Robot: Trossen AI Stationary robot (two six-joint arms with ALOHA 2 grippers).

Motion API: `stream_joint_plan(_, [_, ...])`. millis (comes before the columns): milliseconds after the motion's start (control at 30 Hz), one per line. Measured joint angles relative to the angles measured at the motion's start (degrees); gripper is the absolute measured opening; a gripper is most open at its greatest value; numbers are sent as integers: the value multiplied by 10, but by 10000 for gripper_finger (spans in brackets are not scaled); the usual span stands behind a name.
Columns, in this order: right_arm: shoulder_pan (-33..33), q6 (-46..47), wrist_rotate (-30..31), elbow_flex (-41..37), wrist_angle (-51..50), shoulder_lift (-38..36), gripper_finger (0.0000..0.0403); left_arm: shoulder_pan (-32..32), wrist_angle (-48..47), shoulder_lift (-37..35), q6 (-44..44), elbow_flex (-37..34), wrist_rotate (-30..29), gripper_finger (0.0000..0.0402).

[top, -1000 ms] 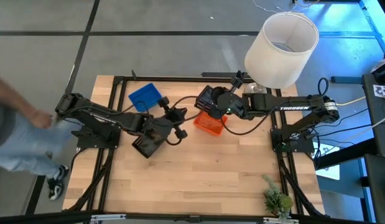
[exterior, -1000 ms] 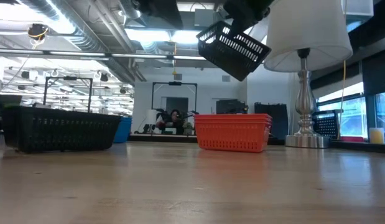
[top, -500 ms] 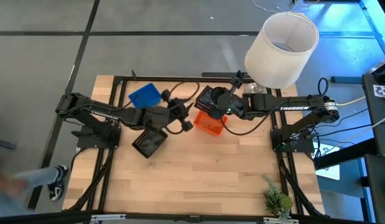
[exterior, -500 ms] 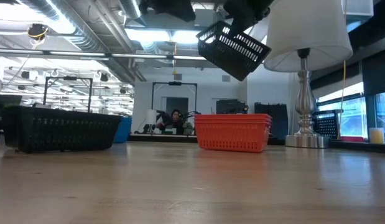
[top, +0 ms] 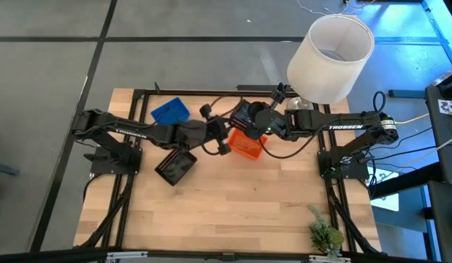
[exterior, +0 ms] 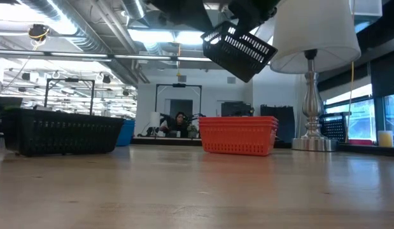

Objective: Stack baskets by color
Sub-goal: Stack the right black bin on top of the left black bin

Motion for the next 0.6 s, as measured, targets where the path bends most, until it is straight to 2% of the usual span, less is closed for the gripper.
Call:
stream_joint_plan(300, [-1, -1, 0, 0, 0, 0, 0, -4, 13, 2, 49, 0, -4, 75])
stream_joint_plan(467, [-2, -1, 0, 0, -1, 0, 0, -28, 39, -1, 132, 0, -100, 75])
stream_joint_plan(600, [-2, 0, 0, 0, -1, 0, 0, -24, 39, 1, 111, 0, -95, 75])
